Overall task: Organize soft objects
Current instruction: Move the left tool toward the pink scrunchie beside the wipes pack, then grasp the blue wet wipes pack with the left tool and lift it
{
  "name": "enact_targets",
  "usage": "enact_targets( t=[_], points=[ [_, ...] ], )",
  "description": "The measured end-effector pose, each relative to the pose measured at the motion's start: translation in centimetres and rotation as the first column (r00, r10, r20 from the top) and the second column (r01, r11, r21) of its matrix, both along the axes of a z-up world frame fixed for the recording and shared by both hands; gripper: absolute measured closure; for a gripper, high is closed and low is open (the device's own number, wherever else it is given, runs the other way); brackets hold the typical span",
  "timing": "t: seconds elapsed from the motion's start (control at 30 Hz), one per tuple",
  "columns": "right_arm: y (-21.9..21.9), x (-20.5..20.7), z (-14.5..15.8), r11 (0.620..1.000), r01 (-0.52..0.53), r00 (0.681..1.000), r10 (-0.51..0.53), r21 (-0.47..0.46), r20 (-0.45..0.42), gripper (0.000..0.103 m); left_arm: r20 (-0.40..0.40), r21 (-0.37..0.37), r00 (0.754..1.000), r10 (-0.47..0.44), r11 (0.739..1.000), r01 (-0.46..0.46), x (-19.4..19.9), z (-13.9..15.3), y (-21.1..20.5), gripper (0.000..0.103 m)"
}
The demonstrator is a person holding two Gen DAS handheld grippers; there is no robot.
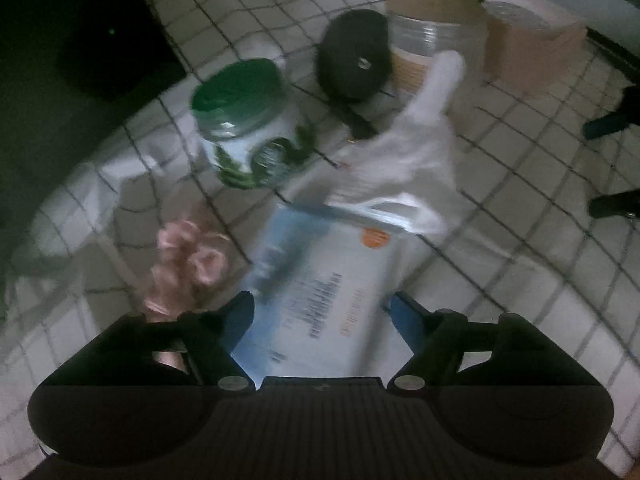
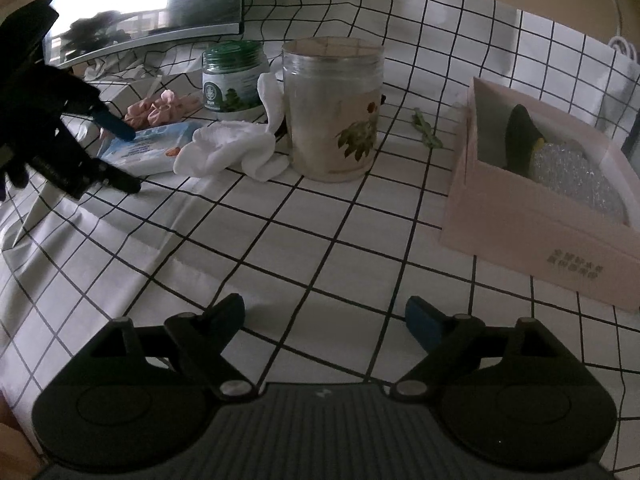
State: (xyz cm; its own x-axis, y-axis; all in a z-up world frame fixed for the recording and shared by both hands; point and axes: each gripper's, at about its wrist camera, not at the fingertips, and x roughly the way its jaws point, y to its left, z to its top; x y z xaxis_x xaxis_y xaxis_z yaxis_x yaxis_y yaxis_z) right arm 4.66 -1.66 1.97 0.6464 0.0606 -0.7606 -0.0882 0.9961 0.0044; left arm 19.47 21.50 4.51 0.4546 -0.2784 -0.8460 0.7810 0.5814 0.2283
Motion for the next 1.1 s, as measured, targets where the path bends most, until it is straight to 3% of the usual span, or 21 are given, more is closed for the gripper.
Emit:
enact_targets(
  t=[0.13,0.33,0.43,0.5,0.6,0.7,0.8,0.9,1.0,1.1],
  points=[
    [0.0,-0.2,0.0,1.0,0.0,1.0,0.0,0.001,0.003,0.013,-0.036,0.003,0.999,0.019,1.0,-0.019,2.1,-0.4,0.0,0.018],
    [0.1,-0.6,-0.1,1.0,-0.018,1.0,0.018,0.005,0.003,0.009,-0.102,-0.052,0.99,0.099,0.993,-0.105,4.4,-0.9,0.0,0.012],
    [0.2,-0.7,-0.2,0.999,-0.033,0.999,0.033,0.007,-0.001,0.005,-0.21,-0.087,0.959,0.189,0.974,-0.211,5.8,-1.2,0.8,0.009],
    [0.3,-0.7,-0.2,0.999,-0.039,0.999,0.039,0.008,0.0,0.004,-0.236,-0.124,0.945,0.226,0.958,-0.26,6.1,-1.1,1.4,0.009],
    [0.4,-0.8,-0.3,0.999,-0.036,0.999,0.036,0.009,-0.003,0.001,-0.19,-0.085,0.951,0.245,0.961,-0.264,5.2,-1.3,0.6,0.006],
    [0.5,-0.7,-0.3,0.999,-0.041,0.999,0.041,0.008,-0.018,0.0,-0.205,-0.08,0.932,0.299,0.944,-0.32,5.1,-1.4,0.3,0.005],
    [0.3,-0.4,-0.2,0.997,-0.073,0.997,0.073,0.003,-0.036,0.0,-0.189,-0.103,0.931,0.313,0.936,-0.336,4.7,-1.4,0.4,0.006],
    [0.1,-0.1,-0.1,0.994,-0.11,0.993,0.11,0.002,-0.042,0.0,-0.159,-0.139,0.925,0.344,0.92,-0.366,3.6,-1.3,0.9,0.013],
    [0.2,0.3,0.2,0.992,-0.124,0.991,0.124,0.003,-0.055,0.008,-0.159,-0.16,0.911,0.38,0.901,-0.404,2.2,-1.2,1.2,0.014],
    [0.7,0.6,1.1,0.989,-0.142,0.99,0.142,-0.048,-0.009,0.013,-0.176,-0.173,0.891,0.418,0.878,-0.446,0.4,-0.9,1.8,0.015]
  ],
)
